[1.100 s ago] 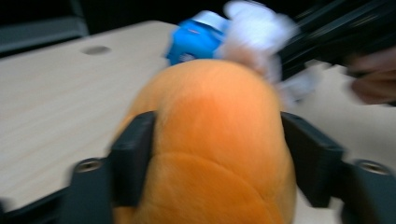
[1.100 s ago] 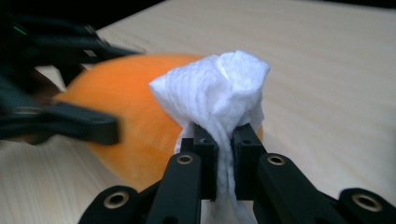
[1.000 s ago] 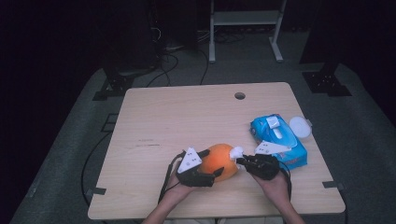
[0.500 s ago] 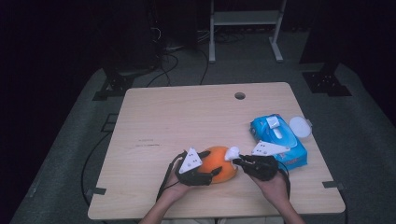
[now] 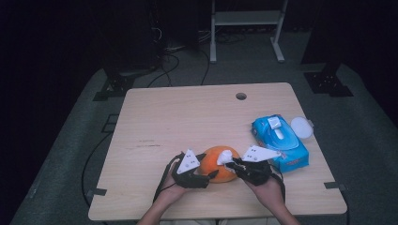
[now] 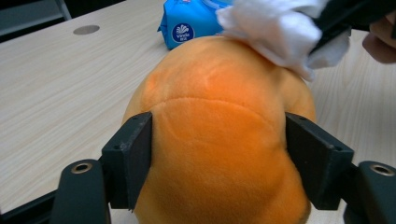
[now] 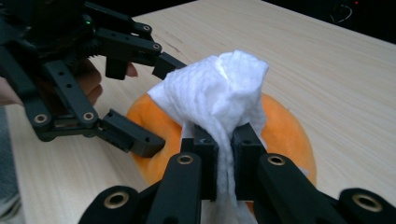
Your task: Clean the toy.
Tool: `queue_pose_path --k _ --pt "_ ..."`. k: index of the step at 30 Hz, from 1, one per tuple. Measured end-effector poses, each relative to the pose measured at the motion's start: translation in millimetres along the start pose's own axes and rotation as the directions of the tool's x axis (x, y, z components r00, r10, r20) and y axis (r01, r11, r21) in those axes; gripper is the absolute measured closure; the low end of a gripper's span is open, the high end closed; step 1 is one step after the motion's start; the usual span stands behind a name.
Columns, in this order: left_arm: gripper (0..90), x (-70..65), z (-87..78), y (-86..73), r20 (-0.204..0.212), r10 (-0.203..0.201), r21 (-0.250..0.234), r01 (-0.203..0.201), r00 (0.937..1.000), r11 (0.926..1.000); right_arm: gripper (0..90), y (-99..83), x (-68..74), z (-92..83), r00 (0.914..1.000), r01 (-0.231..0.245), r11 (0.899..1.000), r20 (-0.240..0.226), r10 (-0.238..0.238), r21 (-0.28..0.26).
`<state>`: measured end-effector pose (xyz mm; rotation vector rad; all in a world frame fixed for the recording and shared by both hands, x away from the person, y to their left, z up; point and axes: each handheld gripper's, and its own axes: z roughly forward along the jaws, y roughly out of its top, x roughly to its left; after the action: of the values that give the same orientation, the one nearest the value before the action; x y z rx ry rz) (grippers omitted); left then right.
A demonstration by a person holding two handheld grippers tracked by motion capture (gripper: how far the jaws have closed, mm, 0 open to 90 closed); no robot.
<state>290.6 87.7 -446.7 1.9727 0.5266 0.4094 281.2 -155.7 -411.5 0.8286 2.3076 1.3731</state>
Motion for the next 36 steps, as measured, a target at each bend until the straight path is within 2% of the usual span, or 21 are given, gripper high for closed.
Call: queue_pose_path --k 2,3,5,6,8,11,13,14,15,16,17,19,20,22,24,25,27,30,32,34,36 --pt "29.3 -0.4 -0.9 -0.3 0.009 0.003 -0.005 -0.003 1.0 1.0 82.7 -5.1 -10.5 -0.7 0.9994 -0.028 1.0 0.019 0.028 0.006" --pt "29.0 -0.2 -1.0 -0.4 0.014 -0.004 -0.006 0.004 0.9999 1.0 82.7 -9.2 -16.3 -1.0 0.9984 -0.027 0.999 0.05 0.026 0.018" --pt "27.2 0.8 -1.0 -0.4 0.046 -0.033 -0.012 0.033 0.9984 0.9994 82.7 -16.6 -27.2 -3.7 0.9946 -0.085 0.996 0.063 0.083 0.027" --pt "27.3 0.6 -0.5 0.0 0.045 -0.023 -0.005 0.023 0.9987 0.9997 82.7 -17.4 -27.8 -5.4 0.9938 -0.091 0.995 0.066 0.089 0.03" --pt "27.8 -1.1 0.5 0.1 0.037 -0.006 0.0 0.006 0.9993 1.0 82.6 -12.2 -19.7 -7.2 0.9968 -0.062 0.998 0.052 0.061 0.017" --pt "27.5 -2.5 0.2 0.2 0.033 0.003 0.001 -0.003 0.9994 1.0 82.5 -0.4 0.8 -2.4 0.9999 0.015 1.0 -0.007 -0.015 -0.008" --pt "22.6 2.1 -3.8 1.8 0.051 -0.029 -0.013 0.03 0.9983 0.9995 82.5 1.2 5.0 3.0 0.999 0.043 0.999 -0.011 -0.043 0.009" --pt "19.1 6.0 -6.7 2.7 0.066 -0.059 -0.049 0.062 0.9961 0.9968 82.6 -0.6 2.3 3.7 0.9993 0.029 1.0 -0.022 -0.029 0.007" --pt "18.2 8.8 -8.9 3.4 0.065 -0.093 -0.097 0.099 0.9936 0.9903 82.6 -2.8 -1.1 3.5 0.9994 0.008 1.0 -0.032 -0.008 0.001" --pt "17.4 10.8 -9.9 4.4 0.046 -0.111 -0.105 0.115 0.9927 0.9878 82.5 -4.5 -4.0 2.5 0.9991 -0.003 1.0 -0.042 0.003 -0.003" --pt "20.0 11.2 -9.5 4.6 0.04 -0.109 -0.085 0.112 0.9932 0.9901 82.5 -5.9 -6.3 1.3 0.999 -0.011 1.0 -0.043 0.011 -0.009" --pt "33.8 10.1 -6.5 2.0 0.048 -0.092 -0.039 0.094 0.9946 0.9948 82.5 -8.5 -13.1 -1.0 0.9983 -0.042 0.999 -0.04 0.041 -0.017" --pt "34.4 9.2 -5.9 0.7 0.046 -0.089 -0.033 0.091 0.9949 0.9953 82.5 -10.9 -19.0 -1.7 0.9976 -0.061 0.998 -0.033 0.06 -0.014" --pt "34.7 9.1 -6.2 -0.7 0.046 -0.076 -0.024 0.077 0.9961 0.9967 82.5 -21.2 -34.4 -2.3 0.9943 -0.105 0.994 0.019 0.105 0.009" --pt "34.7 9.7 -5.8 -3.0 0.051 -0.08 -0.03 0.082 0.9955 0.9962 82.5 -33.8 -49.6 -2.7 0.9837 -0.173 0.984 0.055 0.171 0.039" --pt "34.7 9.8 -4.7 -4.1 0.053 -0.073 -0.027 0.074 0.9959 0.9969 82.5 -36.8 -51.4 -2.5 0.9823 -0.181 0.982 0.057 0.178 0.049" --pt "34.7 8.9 -2.9 -4.8 0.044 -0.06 -0.016 0.06 0.9973 0.998 82.5 -30.7 -43.5 -3.1 0.9869 -0.157 0.987 0.047 0.155 0.045" --pt "34.6 8.8 -2.3 -5.2 0.045 -0.056 -0.024 0.057 0.9974 0.9981 82.5 -11.4 -22.2 -4.0 0.9973 -0.073 0.997 0.008 0.073 0.002" --pt "34.5 9.0 -3.0 -6.4 0.047 -0.048 -0.029 0.05 0.9977 0.9983 82.5 -7.0 -14.7 -1.8 0.9992 -0.04 0.999 0.011 0.04 0.008" --pt "32.2 9.3 -4.6 -5.3 0.04 -0.055 -0.034 0.056 0.9977 0.9978 82.6 -12.9 -21.5 -0.2 0.9978 -0.067 0.998 0.005 0.066 0.02" --pt "19.1 11.8 -5.3 -2.9 0.021 -0.111 -0.03 0.112 0.9935 0.9932 82.6 -21.9 -32.5 0.0 0.9949 -0.097 0.995 0.031 0.096 0.037"
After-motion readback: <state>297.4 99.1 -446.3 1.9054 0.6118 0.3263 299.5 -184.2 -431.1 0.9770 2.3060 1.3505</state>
